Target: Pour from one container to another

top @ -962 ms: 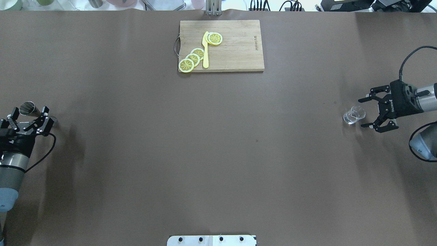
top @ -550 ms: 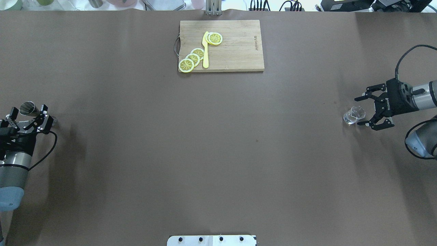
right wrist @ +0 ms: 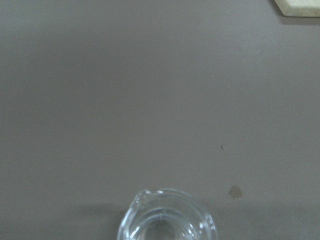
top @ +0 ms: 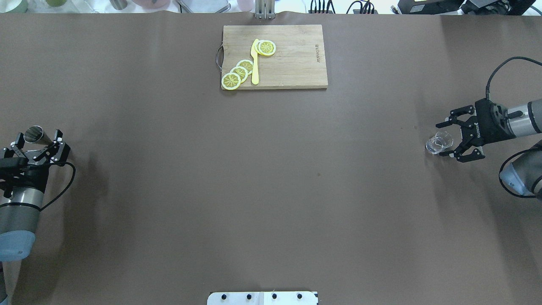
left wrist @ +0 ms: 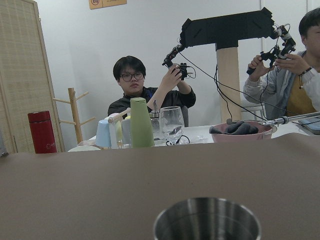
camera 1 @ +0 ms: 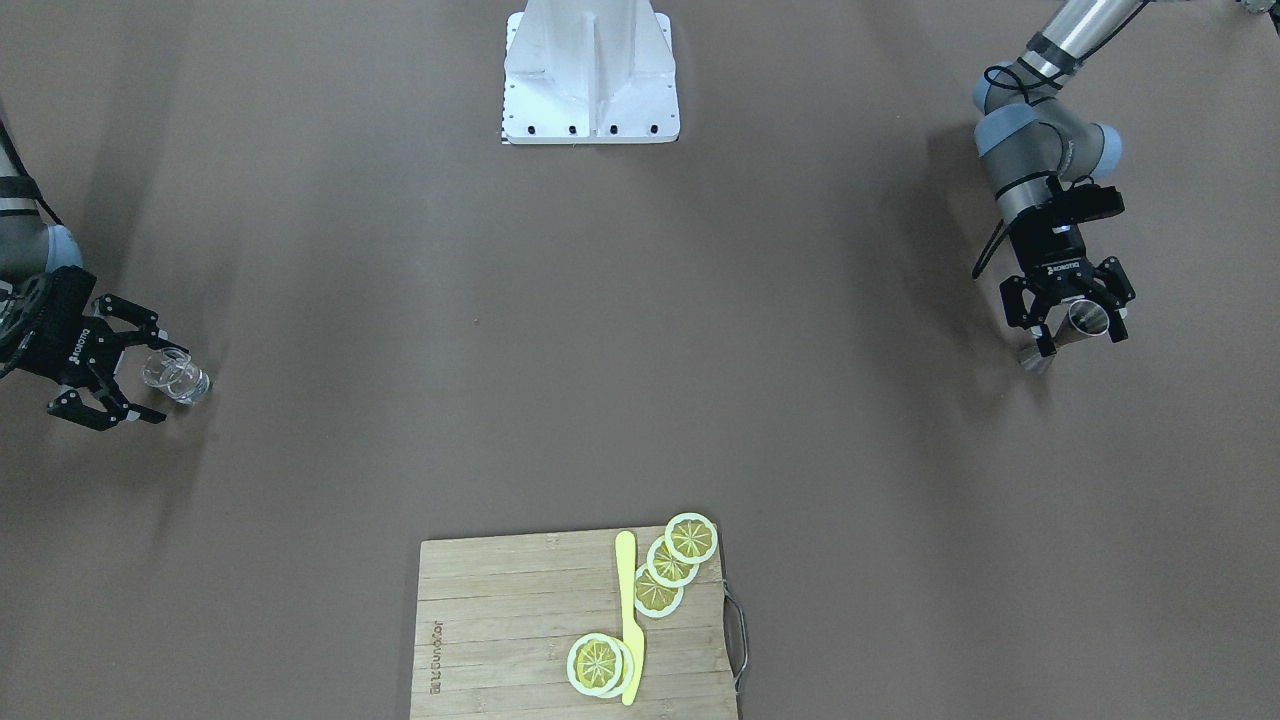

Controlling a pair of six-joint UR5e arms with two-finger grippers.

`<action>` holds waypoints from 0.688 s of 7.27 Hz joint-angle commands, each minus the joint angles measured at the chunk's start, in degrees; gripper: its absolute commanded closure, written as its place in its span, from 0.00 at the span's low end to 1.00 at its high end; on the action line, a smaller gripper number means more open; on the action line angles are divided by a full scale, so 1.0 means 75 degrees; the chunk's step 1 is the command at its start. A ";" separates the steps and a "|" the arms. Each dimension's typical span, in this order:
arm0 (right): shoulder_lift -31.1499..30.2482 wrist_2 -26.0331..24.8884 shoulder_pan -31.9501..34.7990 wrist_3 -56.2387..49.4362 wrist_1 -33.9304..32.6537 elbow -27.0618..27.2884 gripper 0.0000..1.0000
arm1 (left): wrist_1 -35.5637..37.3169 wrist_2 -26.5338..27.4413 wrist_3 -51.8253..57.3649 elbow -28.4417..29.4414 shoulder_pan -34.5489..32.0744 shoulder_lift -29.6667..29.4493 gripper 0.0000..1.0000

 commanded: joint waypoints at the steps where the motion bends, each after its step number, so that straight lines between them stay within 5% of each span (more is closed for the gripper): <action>1: 0.0016 -0.0015 -0.0044 -0.0003 0.0005 0.0000 0.18 | 0.0105 0.0030 -0.0334 -0.0022 0.0037 -0.0028 0.01; 5: 0.0028 -0.0026 -0.0091 0.0008 0.0005 0.0000 0.41 | 0.0527 0.0053 -0.0405 -0.0010 0.0142 -0.0064 0.01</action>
